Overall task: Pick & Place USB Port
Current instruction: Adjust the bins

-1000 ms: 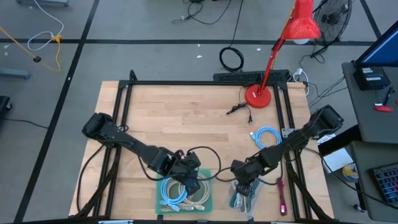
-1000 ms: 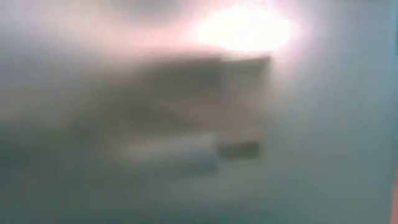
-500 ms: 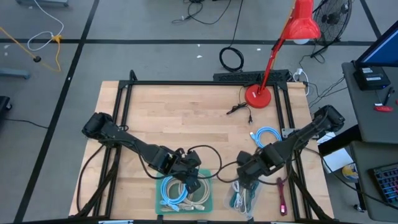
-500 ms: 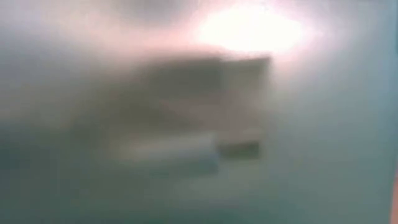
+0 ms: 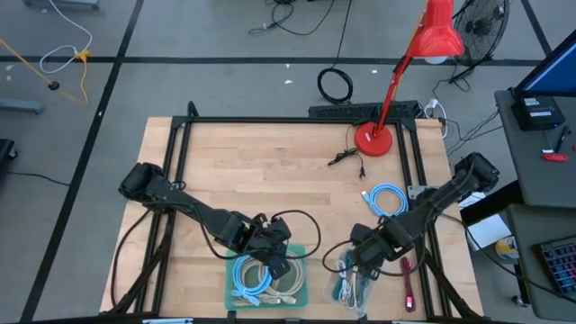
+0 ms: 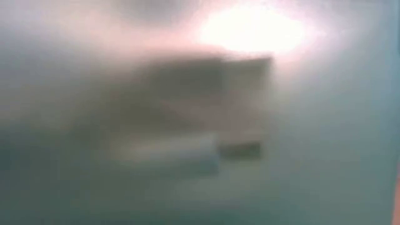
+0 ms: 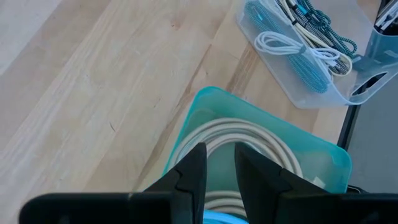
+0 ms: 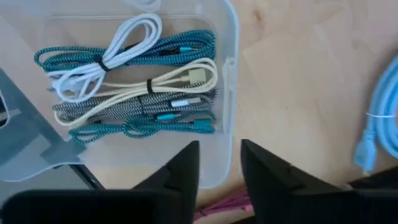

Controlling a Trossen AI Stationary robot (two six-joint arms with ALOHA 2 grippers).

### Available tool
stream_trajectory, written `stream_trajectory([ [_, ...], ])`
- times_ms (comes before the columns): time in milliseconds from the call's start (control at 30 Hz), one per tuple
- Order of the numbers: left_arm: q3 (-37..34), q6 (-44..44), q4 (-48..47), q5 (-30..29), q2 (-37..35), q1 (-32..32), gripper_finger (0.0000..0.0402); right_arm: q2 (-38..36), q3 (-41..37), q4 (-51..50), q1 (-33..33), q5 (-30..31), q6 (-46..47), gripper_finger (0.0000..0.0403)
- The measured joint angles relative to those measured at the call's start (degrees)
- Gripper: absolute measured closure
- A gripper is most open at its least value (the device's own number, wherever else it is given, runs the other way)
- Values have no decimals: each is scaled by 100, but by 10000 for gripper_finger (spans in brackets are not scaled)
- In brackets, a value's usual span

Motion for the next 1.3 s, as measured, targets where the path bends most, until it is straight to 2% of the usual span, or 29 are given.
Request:
stream_trajectory([
  [233, 0, -25, 1, 0, 0, 0, 314, 0, -532, 526, -3, -9, -43, 229],
  [400, -2, -64, 3, 0, 0, -23, 314, -2, -932, 611, -2, 0, -39, 224],
  [633, -2, -71, 5, -1, 0, -39, 314, -2, -1246, 631, -4, -17, -33, 270],
  [900, -2, -80, 8, -47, 0, -37, 314, -2, -1249, 1092, -4, -15, -369, 392],
  [1300, -2, -91, 8, -52, 0, -37, 314, -2, -1250, 1545, -7, 11, -1027, 400],
])
